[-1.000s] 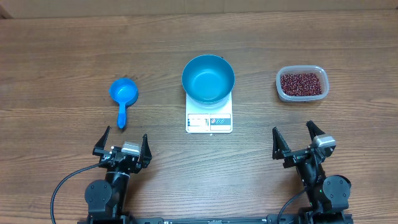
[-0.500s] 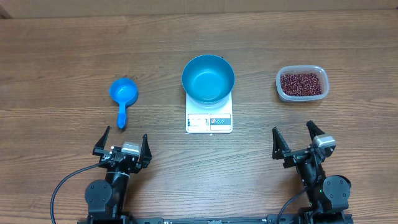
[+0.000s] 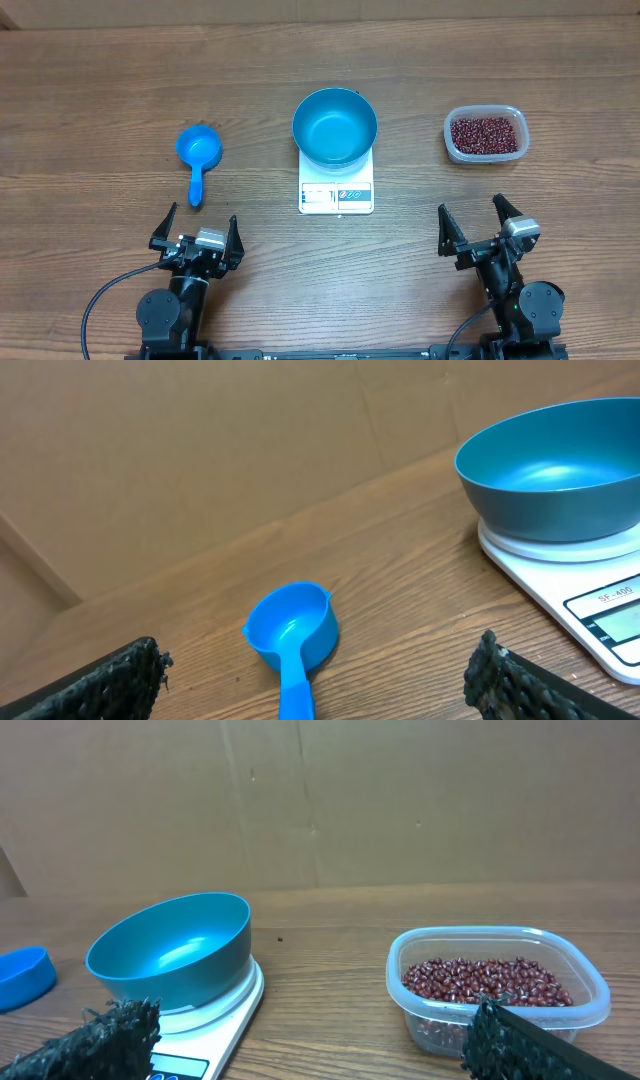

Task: Scoop item into bowl and weigh 150g on scale

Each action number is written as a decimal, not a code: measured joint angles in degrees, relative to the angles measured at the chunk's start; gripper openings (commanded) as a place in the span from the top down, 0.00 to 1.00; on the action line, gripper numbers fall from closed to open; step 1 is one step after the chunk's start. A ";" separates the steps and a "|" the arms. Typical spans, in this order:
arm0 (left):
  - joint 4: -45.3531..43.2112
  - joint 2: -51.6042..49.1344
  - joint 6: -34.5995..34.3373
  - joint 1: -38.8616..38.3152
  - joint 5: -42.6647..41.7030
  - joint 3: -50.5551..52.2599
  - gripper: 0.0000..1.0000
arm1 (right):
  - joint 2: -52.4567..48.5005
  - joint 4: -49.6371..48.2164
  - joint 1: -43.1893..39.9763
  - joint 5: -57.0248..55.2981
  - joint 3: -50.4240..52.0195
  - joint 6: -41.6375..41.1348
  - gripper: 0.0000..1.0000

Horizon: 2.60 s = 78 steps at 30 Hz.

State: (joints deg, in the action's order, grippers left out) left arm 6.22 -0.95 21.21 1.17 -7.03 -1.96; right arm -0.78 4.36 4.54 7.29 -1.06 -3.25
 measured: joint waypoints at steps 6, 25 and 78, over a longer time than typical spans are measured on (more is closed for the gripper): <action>0.00 0.00 0.00 0.00 -0.02 0.00 0.00 | 0.00 -0.02 0.00 0.00 0.00 0.00 0.00; -0.02 0.00 -0.09 0.00 -0.04 0.00 0.00 | 0.00 -0.02 0.00 0.00 0.00 0.00 0.00; 47.54 -77.18 -21.22 0.00 -5.68 -75.52 0.01 | 0.04 -0.04 0.00 0.02 0.00 -0.02 0.00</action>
State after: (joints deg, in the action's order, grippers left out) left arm 53.76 -78.13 -0.01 1.17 -12.71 -77.47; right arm -0.73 4.32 4.54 7.31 -1.06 -3.27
